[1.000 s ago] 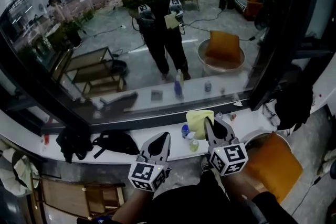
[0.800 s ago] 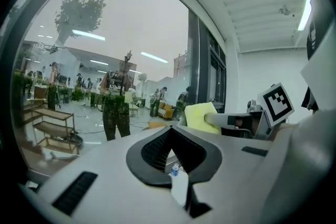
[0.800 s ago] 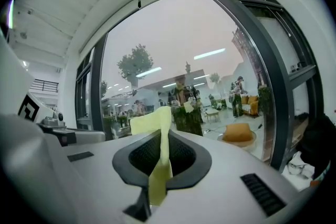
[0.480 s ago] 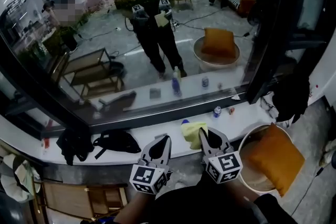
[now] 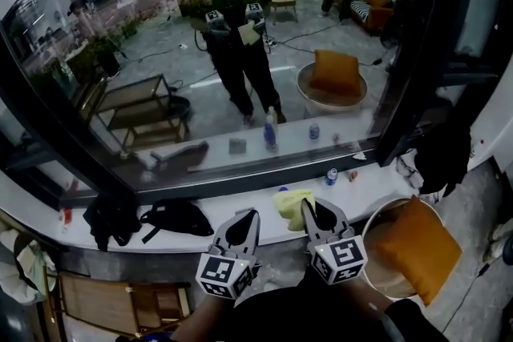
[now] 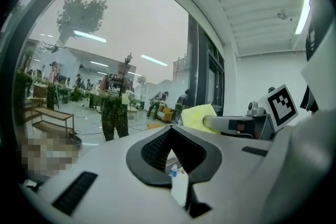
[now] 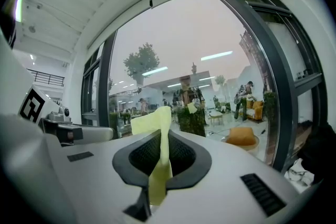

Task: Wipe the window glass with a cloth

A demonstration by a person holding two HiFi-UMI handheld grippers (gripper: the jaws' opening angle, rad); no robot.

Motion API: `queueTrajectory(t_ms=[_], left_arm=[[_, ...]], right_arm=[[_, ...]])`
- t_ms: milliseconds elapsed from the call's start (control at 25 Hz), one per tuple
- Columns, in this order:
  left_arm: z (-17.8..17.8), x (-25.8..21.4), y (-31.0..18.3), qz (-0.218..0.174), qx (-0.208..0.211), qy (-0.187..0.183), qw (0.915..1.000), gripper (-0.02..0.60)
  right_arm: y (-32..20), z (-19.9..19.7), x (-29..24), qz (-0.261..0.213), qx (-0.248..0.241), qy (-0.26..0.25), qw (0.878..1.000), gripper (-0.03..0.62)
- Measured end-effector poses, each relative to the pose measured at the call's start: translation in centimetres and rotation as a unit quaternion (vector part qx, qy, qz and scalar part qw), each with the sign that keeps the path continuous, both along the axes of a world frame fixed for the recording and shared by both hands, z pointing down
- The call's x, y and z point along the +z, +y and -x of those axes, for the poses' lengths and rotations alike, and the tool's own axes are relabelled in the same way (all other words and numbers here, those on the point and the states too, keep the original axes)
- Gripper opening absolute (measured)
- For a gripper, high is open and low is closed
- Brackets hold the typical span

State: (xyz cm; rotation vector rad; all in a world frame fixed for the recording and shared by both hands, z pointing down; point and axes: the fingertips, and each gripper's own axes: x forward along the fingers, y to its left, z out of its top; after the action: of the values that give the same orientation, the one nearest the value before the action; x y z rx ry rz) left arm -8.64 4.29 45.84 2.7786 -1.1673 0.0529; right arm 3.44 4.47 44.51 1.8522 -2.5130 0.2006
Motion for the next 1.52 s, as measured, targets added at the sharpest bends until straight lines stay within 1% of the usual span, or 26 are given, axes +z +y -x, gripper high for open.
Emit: queueTrajectory(t_ms=[240,920,1280,1520], left_arm=[[1.2,0.0,-0.7,0.003,-0.01,0.007,0.9999,0.005],[2.5,-0.3,-1.6,-0.001,-0.014,0.006,0.9999,0.005],[2.8,0.1,-1.6,0.003,-0.016,0.008,0.9998,0.005],[2.3,0.4,-1.6,0.005,-0.011,0.007,0.9999,0.005]], right_arm=[[-0.7,0.9,0.1,0.001,-0.003,0.002,1.0,0.038],[-2.2,2.4,0.2,0.01,-0.016,0.0,1.0,0.038],[-2.3,2.6,0.6,0.014,-0.017,-0.003,1.0,0.038],[-2.3,2.3,0.5,0.013,-0.013,-0.004,1.0,0.038]])
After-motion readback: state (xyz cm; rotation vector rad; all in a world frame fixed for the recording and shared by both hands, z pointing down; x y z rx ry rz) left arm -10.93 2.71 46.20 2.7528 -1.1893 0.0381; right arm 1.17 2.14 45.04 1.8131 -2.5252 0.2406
